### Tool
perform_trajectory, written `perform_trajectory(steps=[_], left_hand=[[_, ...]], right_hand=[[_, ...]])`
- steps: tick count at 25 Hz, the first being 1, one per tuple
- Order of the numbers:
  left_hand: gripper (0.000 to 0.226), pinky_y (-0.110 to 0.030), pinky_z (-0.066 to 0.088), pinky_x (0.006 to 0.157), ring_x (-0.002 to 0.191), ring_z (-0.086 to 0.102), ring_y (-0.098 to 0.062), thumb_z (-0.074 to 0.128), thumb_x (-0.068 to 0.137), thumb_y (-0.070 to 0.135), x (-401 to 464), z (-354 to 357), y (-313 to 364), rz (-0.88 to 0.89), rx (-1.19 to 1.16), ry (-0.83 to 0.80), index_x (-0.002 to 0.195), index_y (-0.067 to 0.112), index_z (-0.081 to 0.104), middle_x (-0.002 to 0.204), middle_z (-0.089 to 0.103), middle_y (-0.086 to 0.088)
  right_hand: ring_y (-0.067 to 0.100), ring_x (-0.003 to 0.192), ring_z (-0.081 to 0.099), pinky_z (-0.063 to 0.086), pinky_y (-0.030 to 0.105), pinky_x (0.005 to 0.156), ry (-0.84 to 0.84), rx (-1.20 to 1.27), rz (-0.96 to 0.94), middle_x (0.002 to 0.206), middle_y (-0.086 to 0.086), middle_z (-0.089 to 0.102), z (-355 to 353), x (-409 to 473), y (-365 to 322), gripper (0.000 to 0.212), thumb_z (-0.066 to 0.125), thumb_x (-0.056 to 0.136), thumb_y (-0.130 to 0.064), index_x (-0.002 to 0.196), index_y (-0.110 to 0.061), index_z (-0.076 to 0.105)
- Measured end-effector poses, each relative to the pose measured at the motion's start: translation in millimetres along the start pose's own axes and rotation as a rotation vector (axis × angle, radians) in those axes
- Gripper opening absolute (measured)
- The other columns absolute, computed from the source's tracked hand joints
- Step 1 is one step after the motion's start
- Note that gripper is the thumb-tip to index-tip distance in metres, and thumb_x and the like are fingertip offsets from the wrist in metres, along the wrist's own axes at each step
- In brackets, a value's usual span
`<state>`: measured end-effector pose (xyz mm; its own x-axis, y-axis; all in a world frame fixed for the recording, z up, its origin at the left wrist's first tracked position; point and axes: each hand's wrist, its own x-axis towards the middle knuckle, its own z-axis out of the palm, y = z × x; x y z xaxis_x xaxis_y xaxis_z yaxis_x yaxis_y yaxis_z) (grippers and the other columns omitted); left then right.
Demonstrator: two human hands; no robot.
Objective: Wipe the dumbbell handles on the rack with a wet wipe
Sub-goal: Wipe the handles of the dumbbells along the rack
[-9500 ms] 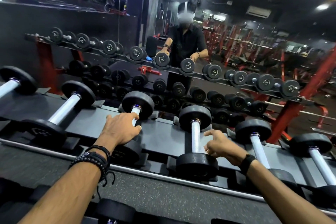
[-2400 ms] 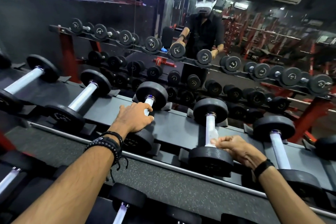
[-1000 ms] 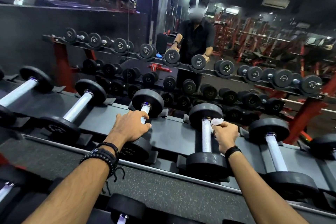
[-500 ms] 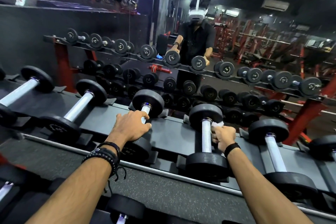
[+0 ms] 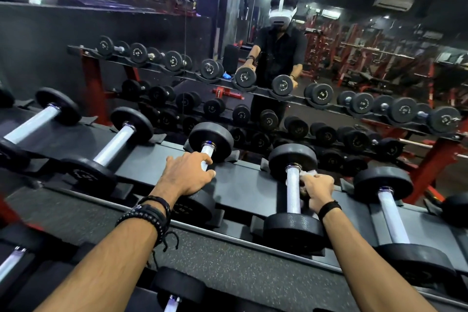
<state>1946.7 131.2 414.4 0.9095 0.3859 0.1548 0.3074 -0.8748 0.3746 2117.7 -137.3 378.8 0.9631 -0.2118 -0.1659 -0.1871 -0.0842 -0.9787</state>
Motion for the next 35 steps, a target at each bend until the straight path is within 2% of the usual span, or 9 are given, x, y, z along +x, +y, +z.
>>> perform_trajectory(steps=[3,7,11,13,19,23,26,31,35], left_hand=[[0.037,-0.042,0.031,0.095,0.105,0.059,-0.02,0.055,0.088,0.051,-0.5,0.1,1.0,0.008,0.005,0.001,0.123,0.038,0.057,0.12,0.065,0.002],[0.037,-0.042,0.032,0.096,0.105,0.059,-0.021,0.055,0.088,0.05,0.2,0.1,1.2,0.009,0.017,-0.01,0.123,0.037,0.057,0.12,0.065,0.003],[0.036,-0.043,0.034,0.096,0.103,0.06,-0.021,0.055,0.087,0.051,-0.2,0.3,1.2,-0.002,0.016,0.0,0.121,0.039,0.058,0.116,0.066,0.003],[0.036,-0.044,0.034,0.097,0.103,0.06,-0.021,0.055,0.087,0.05,-0.2,0.6,0.3,0.002,0.004,0.0,0.12,0.038,0.058,0.115,0.067,0.003],[0.034,-0.045,0.032,0.094,0.104,0.059,-0.022,0.056,0.088,0.046,-1.1,-1.2,0.0,0.0,-0.002,-0.005,0.121,0.039,0.059,0.115,0.066,0.003],[0.033,-0.045,0.03,0.095,0.104,0.059,-0.022,0.057,0.089,0.045,-2.8,-3.0,2.3,-0.001,-0.005,0.006,0.121,0.038,0.059,0.114,0.067,0.004],[0.033,-0.044,0.03,0.096,0.107,0.059,-0.022,0.057,0.089,0.045,-3.3,-4.4,4.3,-0.008,-0.006,0.009,0.121,0.038,0.06,0.117,0.066,0.003],[0.032,-0.044,0.031,0.095,0.106,0.059,-0.022,0.056,0.088,0.046,-4.0,-3.2,3.3,-0.019,-0.005,0.033,0.119,0.039,0.061,0.116,0.068,0.003],[0.032,-0.043,0.032,0.094,0.102,0.06,-0.022,0.056,0.087,0.047,-3.0,-2.3,1.9,-0.026,-0.022,0.037,0.118,0.039,0.062,0.113,0.068,0.002]], right_hand=[[0.013,0.04,0.039,0.033,0.019,0.039,-0.104,0.139,0.081,0.06,0.008,0.045,-3.9,-6.4,-8.1,0.021,0.056,0.066,0.003,0.07,-0.015,0.047],[0.011,0.038,0.027,0.033,0.024,0.049,-0.402,0.325,0.253,0.043,-0.006,0.027,-14.8,-22.8,-21.2,0.018,0.049,0.067,-0.008,0.053,-0.017,0.042],[0.017,0.049,0.046,0.041,0.027,0.053,-0.619,0.294,0.32,0.054,0.004,0.053,-10.4,-31.9,-24.8,0.005,0.063,0.069,-0.009,0.064,-0.007,0.062],[0.018,0.051,0.055,0.046,0.028,0.047,-0.704,0.245,0.303,0.064,0.007,0.061,-4.0,-33.0,-23.2,0.016,0.073,0.062,-0.009,0.075,-0.005,0.064],[0.02,0.048,0.056,0.044,0.024,0.042,-0.534,0.031,0.25,0.063,0.007,0.062,10.1,-19.6,-10.2,0.013,0.076,0.071,-0.01,0.078,-0.008,0.065],[0.025,0.055,0.055,0.041,0.027,0.047,-0.236,-0.338,-0.156,0.06,0.01,0.058,6.8,-19.5,-8.7,0.04,0.082,0.066,-0.035,0.067,-0.001,0.061],[0.028,0.067,0.055,0.038,0.03,0.057,0.01,-0.705,-0.392,0.068,0.008,0.059,0.0,-26.8,-18.3,0.059,0.073,0.059,-0.062,0.065,-0.005,0.058],[0.024,0.05,0.042,0.025,0.03,0.045,-0.028,-0.624,-0.453,0.049,0.003,0.041,-5.7,-33.0,-21.7,0.062,0.075,0.068,-0.056,0.049,-0.01,0.038],[0.022,0.046,0.032,0.025,0.034,0.045,-0.067,-0.615,-0.501,0.045,0.005,0.032,-8.5,-31.2,-19.6,0.064,0.071,0.077,-0.049,0.045,-0.011,0.032]])
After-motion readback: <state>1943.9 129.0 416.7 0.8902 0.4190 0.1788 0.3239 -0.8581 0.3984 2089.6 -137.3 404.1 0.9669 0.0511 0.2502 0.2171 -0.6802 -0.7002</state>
